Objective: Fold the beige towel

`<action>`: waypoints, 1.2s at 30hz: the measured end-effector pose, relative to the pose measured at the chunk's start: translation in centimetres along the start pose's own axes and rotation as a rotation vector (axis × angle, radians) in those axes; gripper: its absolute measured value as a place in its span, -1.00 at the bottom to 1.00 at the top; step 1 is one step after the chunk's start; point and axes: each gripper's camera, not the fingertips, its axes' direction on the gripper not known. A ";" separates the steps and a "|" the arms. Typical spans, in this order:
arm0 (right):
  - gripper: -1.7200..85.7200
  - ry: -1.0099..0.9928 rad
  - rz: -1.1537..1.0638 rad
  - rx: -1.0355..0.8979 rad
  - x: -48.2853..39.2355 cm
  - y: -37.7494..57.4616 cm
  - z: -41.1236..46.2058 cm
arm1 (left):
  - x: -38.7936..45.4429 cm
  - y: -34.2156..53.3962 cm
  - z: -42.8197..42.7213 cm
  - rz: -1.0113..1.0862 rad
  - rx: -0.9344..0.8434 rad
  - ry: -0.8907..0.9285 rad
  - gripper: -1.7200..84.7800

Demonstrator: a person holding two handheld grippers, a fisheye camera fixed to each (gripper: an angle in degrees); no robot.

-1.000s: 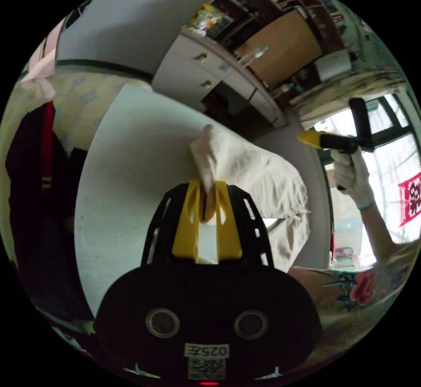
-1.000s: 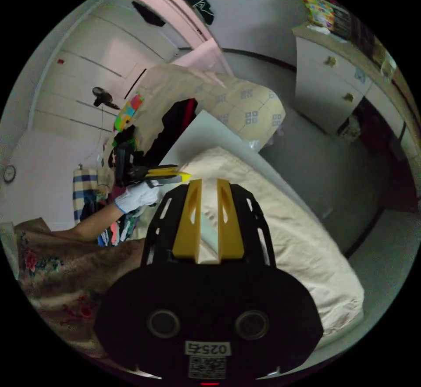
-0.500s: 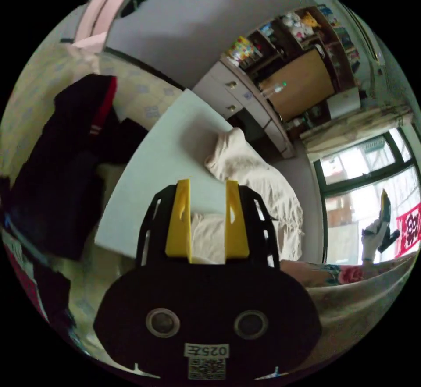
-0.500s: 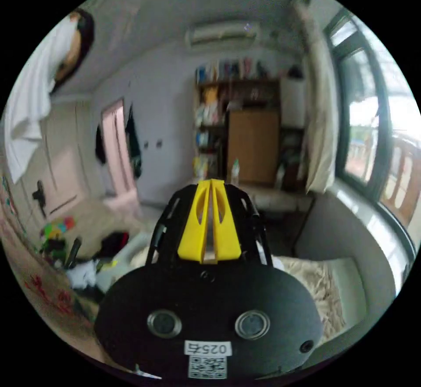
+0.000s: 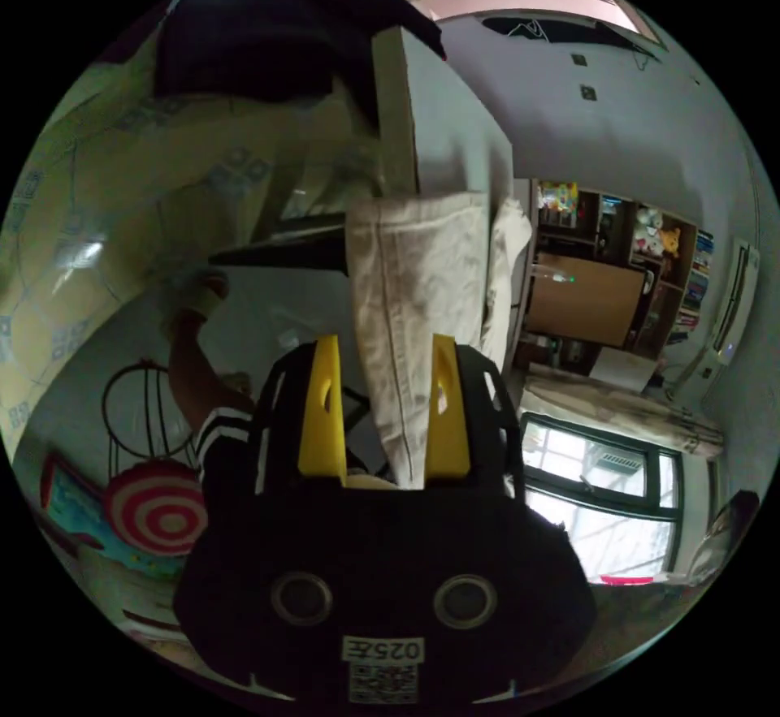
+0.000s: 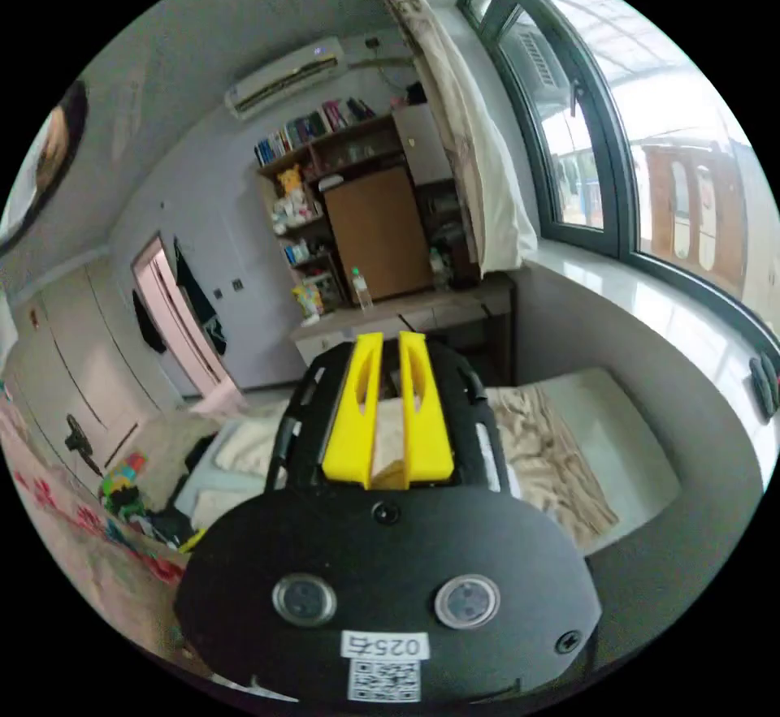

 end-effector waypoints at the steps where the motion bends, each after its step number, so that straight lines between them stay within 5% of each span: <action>1: -0.75 0.043 0.000 -0.044 1.6 0.9 -0.4 | 0.4 0.0 1.0 0.016 -0.028 0.026 -0.76; 7: -0.69 0.009 0.430 -0.184 13.3 6.3 -2.7 | 1.5 0.3 1.8 -0.044 -0.090 0.080 -0.97; 16: -0.65 0.081 0.916 -0.171 26.9 12.1 -5.7 | 5.5 3.3 -1.1 0.066 -0.051 0.175 -1.00; 27: -0.85 0.233 0.836 -0.274 30.6 2.6 -6.1 | 6.6 0.8 1.0 0.125 -0.059 0.157 -1.00; 36: -0.87 -0.286 1.288 -0.027 33.2 -4.5 -14.3 | 11.6 0.4 3.1 0.160 -0.067 0.257 -0.99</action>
